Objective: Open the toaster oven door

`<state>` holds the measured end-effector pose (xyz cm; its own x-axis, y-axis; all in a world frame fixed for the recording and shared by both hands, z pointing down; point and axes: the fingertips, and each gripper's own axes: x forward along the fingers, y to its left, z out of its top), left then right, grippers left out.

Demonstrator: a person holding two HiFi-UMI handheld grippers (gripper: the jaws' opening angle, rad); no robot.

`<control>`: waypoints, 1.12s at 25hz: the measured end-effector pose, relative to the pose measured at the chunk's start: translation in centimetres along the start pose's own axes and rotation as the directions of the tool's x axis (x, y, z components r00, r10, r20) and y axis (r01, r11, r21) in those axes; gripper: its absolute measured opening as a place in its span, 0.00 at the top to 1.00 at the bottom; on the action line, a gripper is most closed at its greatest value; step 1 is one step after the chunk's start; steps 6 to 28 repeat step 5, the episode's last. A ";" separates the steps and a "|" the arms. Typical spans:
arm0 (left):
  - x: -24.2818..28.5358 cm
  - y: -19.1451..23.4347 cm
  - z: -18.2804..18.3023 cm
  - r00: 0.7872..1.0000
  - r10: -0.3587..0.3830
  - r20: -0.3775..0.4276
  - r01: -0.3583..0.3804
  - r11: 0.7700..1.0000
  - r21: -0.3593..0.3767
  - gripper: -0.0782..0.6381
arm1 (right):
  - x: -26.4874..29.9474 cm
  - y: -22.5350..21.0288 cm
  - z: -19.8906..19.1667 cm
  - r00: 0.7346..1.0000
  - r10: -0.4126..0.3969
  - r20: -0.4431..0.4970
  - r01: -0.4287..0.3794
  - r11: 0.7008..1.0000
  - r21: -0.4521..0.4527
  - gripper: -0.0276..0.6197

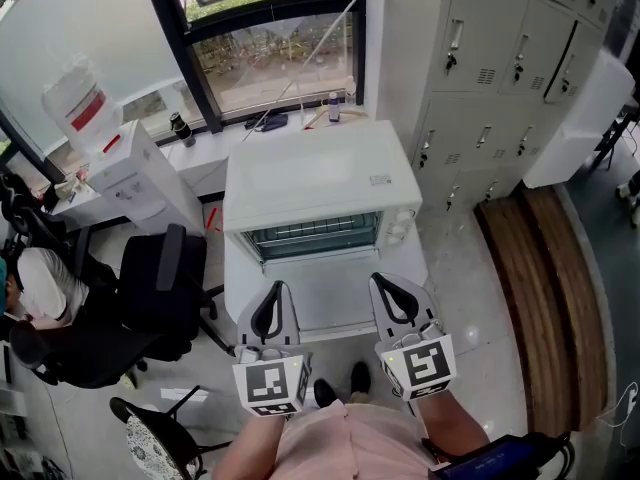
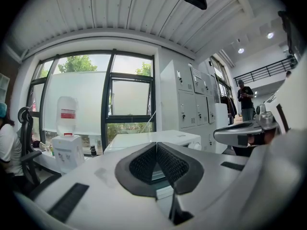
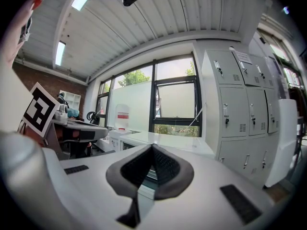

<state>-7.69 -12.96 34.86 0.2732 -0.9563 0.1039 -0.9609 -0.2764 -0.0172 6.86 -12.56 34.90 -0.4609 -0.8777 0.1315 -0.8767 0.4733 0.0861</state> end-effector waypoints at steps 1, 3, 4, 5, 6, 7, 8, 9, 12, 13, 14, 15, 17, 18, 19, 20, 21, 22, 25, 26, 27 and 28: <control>0.0 0.0 0.0 1.000 0.001 0.000 -0.001 1.000 0.000 0.87 | 0.0 0.1 0.0 1.000 0.002 0.001 -0.002 1.000 -0.002 0.95; 0.0 0.1 -0.1 1.000 0.000 -0.001 0.000 1.000 -0.001 0.87 | 0.1 0.1 -0.1 1.000 0.003 -0.004 -0.003 1.000 -0.003 0.95; 0.0 0.1 -0.1 1.000 -0.001 -0.001 0.001 1.000 0.000 0.87 | 0.1 0.2 -0.2 1.000 0.004 -0.008 -0.004 1.000 -0.004 0.95; 0.0 0.1 -0.1 1.000 -0.001 -0.001 0.001 1.000 0.000 0.87 | 0.1 0.2 -0.3 1.000 0.004 -0.013 -0.004 1.000 -0.004 0.95; 0.0 0.1 -0.1 1.000 -0.001 -0.001 0.001 1.000 0.000 0.87 | 0.1 0.2 -0.3 1.000 0.004 -0.013 -0.004 1.000 -0.004 0.95; 0.0 0.1 -0.1 1.000 -0.001 -0.001 0.001 1.000 0.000 0.87 | 0.1 0.2 -0.3 1.000 0.004 -0.013 -0.004 1.000 -0.004 0.95; 0.0 0.1 -0.1 1.000 -0.001 -0.001 0.001 1.000 0.000 0.87 | 0.1 0.2 -0.3 1.000 0.004 -0.013 -0.004 1.000 -0.004 0.95; 0.0 0.1 -0.1 1.000 -0.001 -0.001 0.001 1.000 0.000 0.87 | 0.1 0.2 -0.3 1.000 0.004 -0.013 -0.004 1.000 -0.004 0.95; 0.0 0.1 -0.1 1.000 -0.001 -0.001 0.001 1.000 0.000 0.87 | 0.1 0.2 -0.3 1.000 0.004 -0.013 -0.004 1.000 -0.004 0.95; 0.0 0.1 -0.1 1.000 -0.001 -0.001 0.001 1.000 0.000 0.87 | 0.1 0.2 -0.3 1.000 0.004 -0.013 -0.004 1.000 -0.004 0.95; 0.0 0.1 -0.1 1.000 -0.001 -0.001 0.001 1.000 0.000 0.87 | 0.1 0.2 -0.3 1.000 0.004 -0.013 -0.004 1.000 -0.004 0.95; 0.0 0.1 -0.1 1.000 -0.001 -0.001 0.001 1.000 0.000 0.87 | 0.1 0.2 -0.3 1.000 0.004 -0.013 -0.004 1.000 -0.004 0.95; 0.0 0.1 -0.1 1.000 -0.001 -0.001 0.001 1.000 0.000 0.87 | 0.1 0.2 -0.3 1.000 0.004 -0.013 -0.004 1.000 -0.004 0.95; 0.0 0.1 -0.1 1.000 -0.001 -0.001 0.001 1.000 0.000 0.87 | 0.1 0.2 -0.3 1.000 0.004 -0.013 -0.004 1.000 -0.004 0.95; 0.0 0.1 -0.1 1.000 -0.001 -0.001 0.001 1.000 0.000 0.87 | 0.1 0.2 -0.3 1.000 0.004 -0.013 -0.004 1.000 -0.004 0.95; 0.0 0.1 -0.1 1.000 -0.001 -0.001 0.001 1.000 0.000 0.87 | 0.1 0.2 -0.3 1.000 0.004 -0.013 -0.004 1.000 -0.004 0.95; 0.0 0.1 -0.1 1.000 -0.001 -0.001 0.001 1.000 0.000 0.87 | 0.1 0.2 -0.3 1.000 0.004 -0.013 -0.004 1.000 -0.004 0.95; 0.0 0.1 -0.1 1.000 -0.001 -0.001 0.001 1.000 0.000 0.87 | 0.1 0.2 -0.3 1.000 0.004 -0.013 -0.004 1.000 -0.004 0.95; 0.0 0.1 -0.1 1.000 -0.001 -0.001 0.001 1.000 0.000 0.87 | 0.1 0.2 -0.3 1.000 0.004 -0.013 -0.004 1.000 -0.004 0.95; 0.0 0.1 -0.1 1.000 -0.001 -0.001 0.001 1.000 0.000 0.87 | 0.1 0.2 -0.3 1.000 0.004 -0.013 -0.004 1.000 -0.004 0.95; 0.0 0.1 -0.1 1.000 -0.001 -0.001 0.001 1.000 0.000 0.87 | 0.1 0.2 -0.3 1.000 0.004 -0.013 -0.004 1.000 -0.004 0.95; 0.0 0.1 -0.1 1.000 -0.001 -0.001 0.001 1.000 0.000 0.87 | 0.1 0.2 -0.3 1.000 0.004 -0.013 -0.004 1.000 -0.004 0.95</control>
